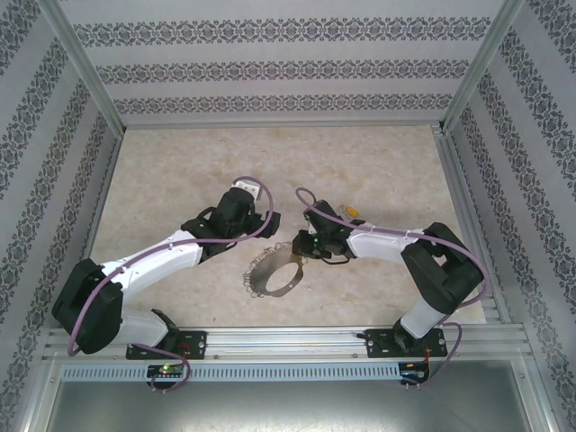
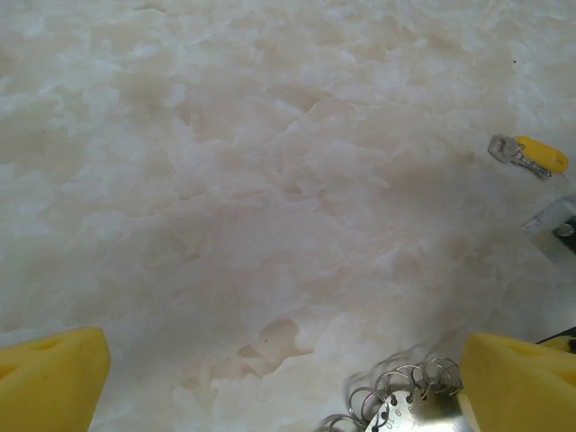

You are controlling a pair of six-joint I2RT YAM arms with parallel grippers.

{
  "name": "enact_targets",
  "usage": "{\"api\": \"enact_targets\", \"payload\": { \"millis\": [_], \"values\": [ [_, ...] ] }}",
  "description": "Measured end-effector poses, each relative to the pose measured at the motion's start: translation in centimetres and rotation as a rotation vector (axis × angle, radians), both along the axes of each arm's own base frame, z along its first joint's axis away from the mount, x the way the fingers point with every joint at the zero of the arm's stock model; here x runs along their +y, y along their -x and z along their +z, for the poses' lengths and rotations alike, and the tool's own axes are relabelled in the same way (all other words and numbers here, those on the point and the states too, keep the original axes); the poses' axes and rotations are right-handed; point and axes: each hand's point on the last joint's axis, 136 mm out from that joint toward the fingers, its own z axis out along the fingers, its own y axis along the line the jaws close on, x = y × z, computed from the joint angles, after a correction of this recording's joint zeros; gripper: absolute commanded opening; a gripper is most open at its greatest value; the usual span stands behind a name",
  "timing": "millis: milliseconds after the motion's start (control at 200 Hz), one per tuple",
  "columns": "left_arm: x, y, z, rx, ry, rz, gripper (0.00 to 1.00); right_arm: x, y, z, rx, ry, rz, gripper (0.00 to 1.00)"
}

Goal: Put the keys on the keyring

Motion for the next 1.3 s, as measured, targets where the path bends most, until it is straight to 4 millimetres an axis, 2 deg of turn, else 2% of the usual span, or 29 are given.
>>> {"api": "enact_targets", "payload": {
  "millis": [235, 385, 445, 590, 739, 839, 974, 1064, 1199, 1304],
  "values": [
    [0.0, -0.3, 0.3, -0.012, 0.009, 0.004, 1.0, 1.6, -1.7, 1.4, -0.031, -0.037, 0.006, 0.23],
    [-0.7, 0.2, 0.6, -0.005, 0.034, -0.042, 0.98, 1.0, -1.4, 2.7, -0.06, -0.043, -0.005, 0.32],
    [-1.5, 0.7, 0.5, 0.011, 0.051, -0.094, 0.96, 0.0, -0.9, 3.5, -0.084, -0.045, -0.021, 0.42],
    [-3.4, 2.7, 0.0, 0.081, 0.097, -0.221, 0.9, -3.2, -0.5, 4.8, -0.125, -0.049, -0.091, 0.5],
    [-6.4, 5.8, -1.4, 0.172, 0.108, -0.376, 0.76, -7.0, -0.4, 4.0, -0.12, -0.018, -0.177, 0.6],
    [-8.7, 8.1, -2.8, 0.254, 0.094, -0.479, 0.71, -9.0, -0.3, 3.4, -0.108, 0.0, -0.226, 0.62],
    [-11.6, 10.3, -4.2, 0.323, 0.043, -0.58, 0.69, -10.5, -0.1, 2.7, -0.099, 0.01, -0.264, 0.64],
    [-12.8, 11.3, -4.8, 0.34, 0.004, -0.622, 0.66, -11.1, 0.2, 2.4, -0.094, 0.016, -0.277, 0.65],
    [-13.8, 11.7, -5.4, 0.358, -0.03, -0.645, 0.6, -12.2, 0.4, 1.9, -0.089, 0.022, -0.302, 0.66],
    [-14.3, 11.6, -5.9, 0.371, -0.051, -0.652, 0.6, -13.1, 0.7, 1.5, -0.083, 0.029, -0.325, 0.69]
  ]
}}
